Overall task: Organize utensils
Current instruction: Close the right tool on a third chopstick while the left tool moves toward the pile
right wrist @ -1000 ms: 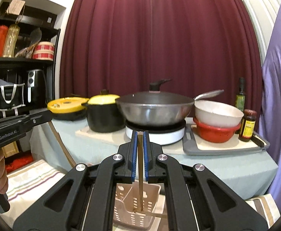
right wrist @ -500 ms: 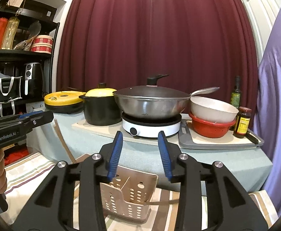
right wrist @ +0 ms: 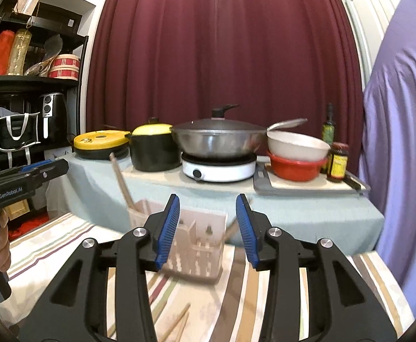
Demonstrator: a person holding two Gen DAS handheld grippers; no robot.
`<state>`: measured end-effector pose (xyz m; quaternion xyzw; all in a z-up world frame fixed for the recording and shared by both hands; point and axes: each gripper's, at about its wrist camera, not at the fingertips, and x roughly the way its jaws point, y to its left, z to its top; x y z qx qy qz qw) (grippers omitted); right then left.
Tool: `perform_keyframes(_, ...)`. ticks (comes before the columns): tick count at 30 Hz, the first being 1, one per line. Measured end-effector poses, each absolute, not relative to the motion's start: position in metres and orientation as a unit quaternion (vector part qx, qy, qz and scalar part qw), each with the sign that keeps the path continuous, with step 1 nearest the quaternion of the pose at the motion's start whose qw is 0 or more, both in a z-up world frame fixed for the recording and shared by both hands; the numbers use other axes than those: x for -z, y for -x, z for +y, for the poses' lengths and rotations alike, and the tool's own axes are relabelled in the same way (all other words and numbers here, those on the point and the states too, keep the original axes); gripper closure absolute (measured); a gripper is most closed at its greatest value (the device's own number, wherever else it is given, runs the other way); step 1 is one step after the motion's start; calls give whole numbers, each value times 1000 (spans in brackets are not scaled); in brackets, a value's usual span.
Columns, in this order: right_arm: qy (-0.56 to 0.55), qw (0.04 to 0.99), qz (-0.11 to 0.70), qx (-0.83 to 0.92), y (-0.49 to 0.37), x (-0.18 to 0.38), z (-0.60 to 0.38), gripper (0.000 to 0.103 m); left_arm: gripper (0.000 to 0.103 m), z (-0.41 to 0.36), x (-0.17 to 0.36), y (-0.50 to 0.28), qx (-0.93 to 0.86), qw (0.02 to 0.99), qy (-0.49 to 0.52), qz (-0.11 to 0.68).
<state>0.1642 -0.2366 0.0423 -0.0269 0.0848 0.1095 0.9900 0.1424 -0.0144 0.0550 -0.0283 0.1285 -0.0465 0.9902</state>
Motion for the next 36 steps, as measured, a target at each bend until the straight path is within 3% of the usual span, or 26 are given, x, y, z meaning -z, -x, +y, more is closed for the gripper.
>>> perform_keyframes(20, 47, 981, 157, -102, -42, 72, -238, 63, 51, -14, 41, -39, 10, 982, 22, 189)
perform_keyframes(36, 67, 968, 200, -138, -12, 133, -218, 63, 51, -14, 101, -2, -2, 970, 24, 242)
